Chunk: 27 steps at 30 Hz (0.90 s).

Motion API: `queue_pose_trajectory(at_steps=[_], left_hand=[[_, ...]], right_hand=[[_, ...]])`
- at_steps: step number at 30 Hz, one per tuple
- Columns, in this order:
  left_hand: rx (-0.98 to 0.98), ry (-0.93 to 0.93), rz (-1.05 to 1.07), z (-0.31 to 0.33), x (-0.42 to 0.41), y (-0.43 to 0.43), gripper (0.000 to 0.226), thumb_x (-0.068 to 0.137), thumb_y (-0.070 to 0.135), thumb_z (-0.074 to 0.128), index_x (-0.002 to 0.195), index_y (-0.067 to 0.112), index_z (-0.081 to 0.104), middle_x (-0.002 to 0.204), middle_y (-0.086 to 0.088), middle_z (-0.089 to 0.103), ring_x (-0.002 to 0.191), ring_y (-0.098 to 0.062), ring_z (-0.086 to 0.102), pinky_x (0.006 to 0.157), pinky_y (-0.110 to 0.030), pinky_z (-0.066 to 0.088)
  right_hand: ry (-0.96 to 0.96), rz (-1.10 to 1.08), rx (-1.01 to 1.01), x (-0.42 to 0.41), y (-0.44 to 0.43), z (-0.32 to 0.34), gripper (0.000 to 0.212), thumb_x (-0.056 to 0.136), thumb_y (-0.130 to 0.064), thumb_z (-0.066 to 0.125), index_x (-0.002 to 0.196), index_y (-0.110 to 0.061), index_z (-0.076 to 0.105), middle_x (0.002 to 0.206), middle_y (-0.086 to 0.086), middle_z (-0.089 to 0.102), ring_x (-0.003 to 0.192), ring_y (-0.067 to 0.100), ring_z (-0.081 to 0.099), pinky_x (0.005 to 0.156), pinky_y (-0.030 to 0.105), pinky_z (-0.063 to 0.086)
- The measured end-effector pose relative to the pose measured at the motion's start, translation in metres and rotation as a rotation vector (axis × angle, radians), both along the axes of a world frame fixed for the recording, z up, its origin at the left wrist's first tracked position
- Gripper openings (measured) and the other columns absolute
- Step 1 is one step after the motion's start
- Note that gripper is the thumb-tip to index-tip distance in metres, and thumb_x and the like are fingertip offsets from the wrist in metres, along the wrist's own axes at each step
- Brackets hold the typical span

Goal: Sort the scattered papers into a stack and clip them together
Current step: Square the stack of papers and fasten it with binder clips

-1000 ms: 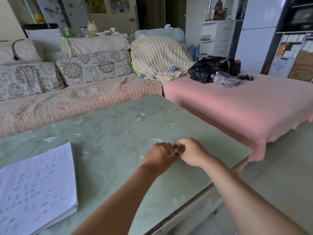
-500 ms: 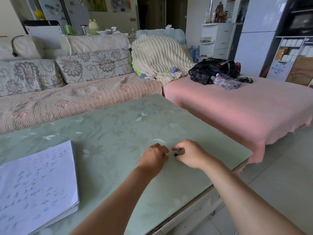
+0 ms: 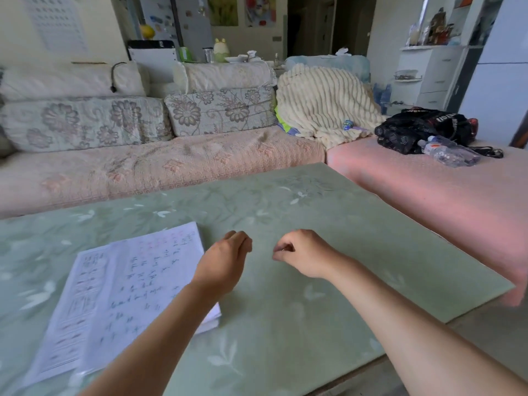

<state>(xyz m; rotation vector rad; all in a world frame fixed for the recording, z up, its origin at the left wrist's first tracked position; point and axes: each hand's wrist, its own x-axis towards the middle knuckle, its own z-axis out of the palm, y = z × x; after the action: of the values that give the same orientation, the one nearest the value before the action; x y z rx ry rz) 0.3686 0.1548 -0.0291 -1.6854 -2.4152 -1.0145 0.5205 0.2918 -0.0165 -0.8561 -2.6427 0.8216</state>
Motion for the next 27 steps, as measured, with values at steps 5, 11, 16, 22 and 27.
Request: queue_pose_trajectory(at_steps=[5,11,16,22,27], left_hand=[[-0.079,0.026,0.173,0.011,-0.064,-0.076,0.035,0.102,0.040,0.031,0.072,0.022,0.039,0.076,0.004,0.048,0.080,-0.026,0.053,0.065,-0.036,0.038],[-0.275,0.046,0.407,0.007,-0.150,-0.185,0.026,0.095,0.047,0.044,0.081,0.026,0.049,0.089,0.009,0.054,0.081,-0.018,0.053,0.066,-0.030,0.039],[-0.282,-0.046,0.512,-0.002,-0.214,-0.254,0.020,0.093,0.043,0.053,0.106,0.030,0.058,0.103,0.012,0.063,0.094,-0.016,0.059,0.070,-0.028,0.042],[-0.300,-0.003,0.544,-0.025,-0.254,-0.297,0.022,0.085,0.041,0.066,0.102,0.027,0.065,0.099,0.006,0.060,0.102,-0.018,0.056,0.074,-0.029,0.045],[-0.334,-0.014,0.597,-0.039,-0.267,-0.318,0.026,0.082,0.044,0.067,0.105,0.034,0.066,0.103,0.007,0.056,0.109,-0.017,0.051,0.076,-0.029,0.044]], right_hand=[[0.112,0.140,-0.020,-0.082,-0.062,0.020,0.015,0.083,-0.028,0.078,0.094,-0.021,0.071,0.077,-0.014,0.057,0.069,0.000,0.053,0.064,0.007,0.037],[0.067,0.312,-0.062,-0.193,-0.149,0.014,0.022,0.085,-0.029,0.075,0.106,-0.022,0.073,0.090,-0.014,0.063,0.072,-0.002,0.053,0.075,0.016,0.044],[0.006,0.433,-0.004,-0.277,-0.217,0.004,0.021,0.084,-0.035,0.076,0.102,-0.025,0.072,0.097,-0.011,0.060,0.080,0.005,0.056,0.079,0.023,0.046],[-0.111,0.503,0.113,-0.344,-0.265,-0.013,0.022,0.086,-0.036,0.073,0.105,-0.026,0.071,0.111,-0.006,0.069,0.103,0.016,0.062,0.089,0.030,0.050],[-0.086,0.528,0.168,-0.368,-0.291,-0.036,0.026,0.083,-0.035,0.075,0.108,-0.027,0.073,0.115,0.001,0.068,0.111,0.022,0.059,0.097,0.032,0.047]])
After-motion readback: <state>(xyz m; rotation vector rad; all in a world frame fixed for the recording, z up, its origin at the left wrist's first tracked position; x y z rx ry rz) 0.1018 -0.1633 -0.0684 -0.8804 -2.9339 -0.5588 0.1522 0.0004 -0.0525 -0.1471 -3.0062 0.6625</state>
